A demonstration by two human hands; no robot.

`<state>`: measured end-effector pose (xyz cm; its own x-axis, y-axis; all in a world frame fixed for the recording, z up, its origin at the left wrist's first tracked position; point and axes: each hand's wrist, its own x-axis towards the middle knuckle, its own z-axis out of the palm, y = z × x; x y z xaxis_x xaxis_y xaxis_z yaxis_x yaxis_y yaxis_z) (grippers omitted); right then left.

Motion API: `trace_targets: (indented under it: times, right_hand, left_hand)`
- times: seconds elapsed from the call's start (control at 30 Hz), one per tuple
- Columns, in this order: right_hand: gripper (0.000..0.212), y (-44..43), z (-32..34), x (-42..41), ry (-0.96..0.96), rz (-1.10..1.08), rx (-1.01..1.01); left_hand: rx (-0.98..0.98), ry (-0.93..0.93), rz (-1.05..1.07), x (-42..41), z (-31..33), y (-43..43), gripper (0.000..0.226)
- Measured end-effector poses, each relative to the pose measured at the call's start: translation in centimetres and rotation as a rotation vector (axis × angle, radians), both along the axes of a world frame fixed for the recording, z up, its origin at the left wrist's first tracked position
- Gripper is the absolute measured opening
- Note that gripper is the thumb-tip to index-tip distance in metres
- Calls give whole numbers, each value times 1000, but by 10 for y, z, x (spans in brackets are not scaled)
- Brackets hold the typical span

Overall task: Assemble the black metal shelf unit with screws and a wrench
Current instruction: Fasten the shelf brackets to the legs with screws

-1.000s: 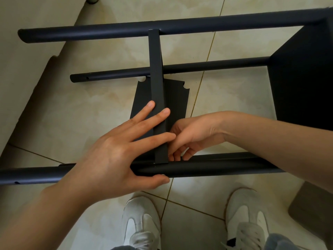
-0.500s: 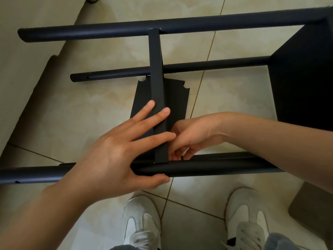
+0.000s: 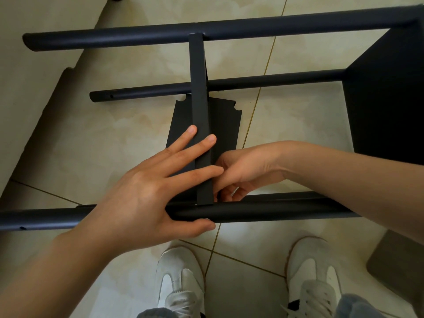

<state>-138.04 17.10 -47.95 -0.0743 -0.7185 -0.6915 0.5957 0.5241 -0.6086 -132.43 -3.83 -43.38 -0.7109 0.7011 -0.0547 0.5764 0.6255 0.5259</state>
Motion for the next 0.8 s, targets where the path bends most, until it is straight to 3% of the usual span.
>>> trace_targets:
  times: [0.2,0.57,0.8]
  right_hand:
    - [23,5,1,-4,-36,13,-1]
    - [16,1,-1,-2,-63,-14,-26]
    - [17,2,-1,-4,38,39,43]
  left_hand:
    - [10,4,4,0,0,1,68]
    - [-3,4,4,0,0,0,69]
    - [3,5,3,0,0,0,68]
